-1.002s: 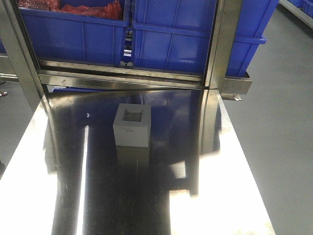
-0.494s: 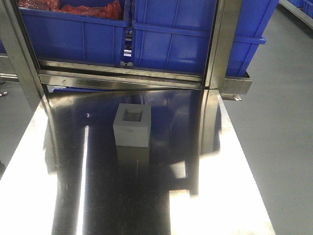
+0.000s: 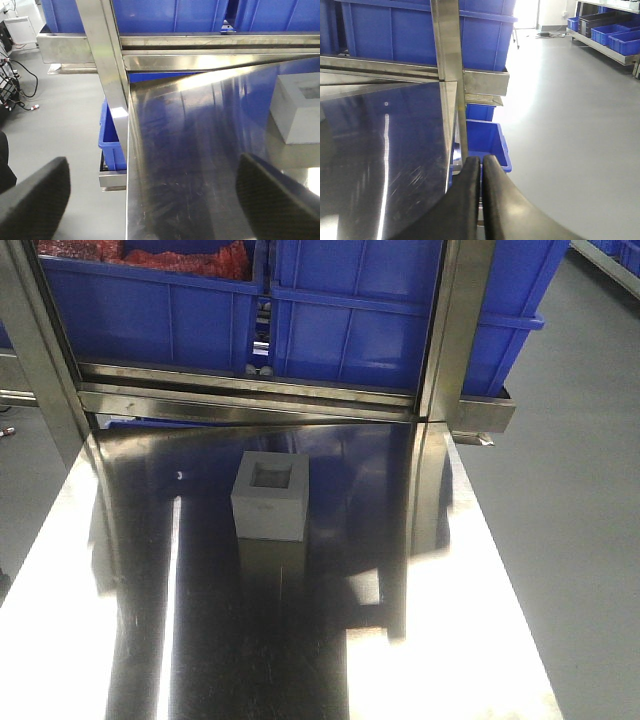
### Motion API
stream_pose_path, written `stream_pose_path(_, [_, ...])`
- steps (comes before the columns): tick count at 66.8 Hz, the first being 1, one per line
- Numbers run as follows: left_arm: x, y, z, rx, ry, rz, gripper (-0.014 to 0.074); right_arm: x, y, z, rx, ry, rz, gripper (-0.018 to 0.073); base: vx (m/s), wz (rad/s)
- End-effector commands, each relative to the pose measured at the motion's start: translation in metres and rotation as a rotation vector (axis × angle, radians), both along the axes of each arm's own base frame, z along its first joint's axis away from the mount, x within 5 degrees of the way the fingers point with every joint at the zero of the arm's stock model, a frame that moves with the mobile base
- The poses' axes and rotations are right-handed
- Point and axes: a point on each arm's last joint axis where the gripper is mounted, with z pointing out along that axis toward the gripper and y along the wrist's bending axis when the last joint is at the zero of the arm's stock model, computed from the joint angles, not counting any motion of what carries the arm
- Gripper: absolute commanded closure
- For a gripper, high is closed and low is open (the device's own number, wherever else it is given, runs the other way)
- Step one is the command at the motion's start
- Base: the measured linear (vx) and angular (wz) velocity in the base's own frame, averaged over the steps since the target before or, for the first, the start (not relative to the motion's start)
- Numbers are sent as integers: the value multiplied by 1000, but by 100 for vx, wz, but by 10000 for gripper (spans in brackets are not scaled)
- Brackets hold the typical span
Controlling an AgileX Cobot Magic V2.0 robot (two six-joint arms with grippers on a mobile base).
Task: Sort gray base to blue bin
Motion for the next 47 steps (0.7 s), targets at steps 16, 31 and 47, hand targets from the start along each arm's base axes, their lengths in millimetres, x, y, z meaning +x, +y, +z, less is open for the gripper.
stream_pose_path(16, [39,-6,66,61,-144,-66,21,2,0,5,-18,-52,-2,564,0,0])
stream_pose_path(31, [109,-33,96,89,-105,-201,21,2,0,5,-18,-52,-2,564,0,0])
stream_pose_path(47, [182,-94,85,92,7,-371,21,2,0,5,-18,-52,-2,564,0,0])
